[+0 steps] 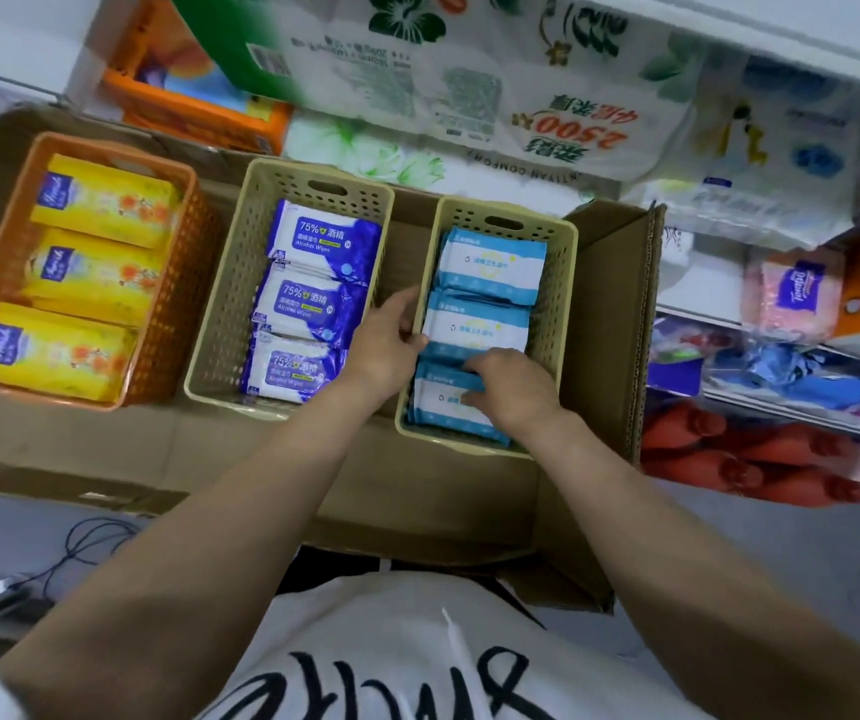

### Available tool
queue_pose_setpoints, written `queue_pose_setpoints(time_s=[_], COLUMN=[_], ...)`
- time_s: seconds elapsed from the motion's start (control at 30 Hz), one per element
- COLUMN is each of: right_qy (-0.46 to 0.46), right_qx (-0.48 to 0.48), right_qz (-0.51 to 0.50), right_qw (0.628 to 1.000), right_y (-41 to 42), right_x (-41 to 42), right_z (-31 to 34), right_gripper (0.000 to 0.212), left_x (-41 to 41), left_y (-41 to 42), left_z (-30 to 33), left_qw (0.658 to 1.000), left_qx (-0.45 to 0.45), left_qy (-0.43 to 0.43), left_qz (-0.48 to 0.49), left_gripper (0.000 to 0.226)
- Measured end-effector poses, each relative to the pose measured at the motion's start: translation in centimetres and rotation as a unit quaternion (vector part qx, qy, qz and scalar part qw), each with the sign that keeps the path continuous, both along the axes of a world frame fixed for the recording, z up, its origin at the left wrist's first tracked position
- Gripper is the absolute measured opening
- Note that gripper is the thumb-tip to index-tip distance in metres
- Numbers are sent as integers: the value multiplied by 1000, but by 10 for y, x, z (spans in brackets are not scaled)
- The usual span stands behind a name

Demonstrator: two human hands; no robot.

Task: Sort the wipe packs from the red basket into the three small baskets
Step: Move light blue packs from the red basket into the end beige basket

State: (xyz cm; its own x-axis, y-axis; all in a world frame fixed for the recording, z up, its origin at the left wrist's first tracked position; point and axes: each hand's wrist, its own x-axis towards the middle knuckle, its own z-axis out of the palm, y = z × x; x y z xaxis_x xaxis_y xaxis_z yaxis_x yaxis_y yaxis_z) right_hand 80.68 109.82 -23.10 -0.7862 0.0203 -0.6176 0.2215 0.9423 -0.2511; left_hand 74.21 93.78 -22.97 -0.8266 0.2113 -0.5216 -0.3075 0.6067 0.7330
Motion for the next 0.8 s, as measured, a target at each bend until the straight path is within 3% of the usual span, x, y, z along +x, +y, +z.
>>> queue_pose_setpoints(time_s=[0.13, 0.47, 0.8], right_qy=[91, 143, 66], right_qx=[17, 65, -22], right_qz=[-16, -7, -38], right_qw=[996, 988, 997], right_y=[-3, -5, 22], right_x=[15, 21, -9], right_z=[-15, -28, 18], right_gripper=[45, 46, 41], left_x=[-1, -2, -1], left_y=[-4, -2, -7], left_z=[-6, -8, 30], left_qw=[999, 995, 985], left_qx=[31, 62, 63], left_qy=[-27, -54, -90], left_qz=[20, 51, 134], left_gripper=[64, 63, 62])
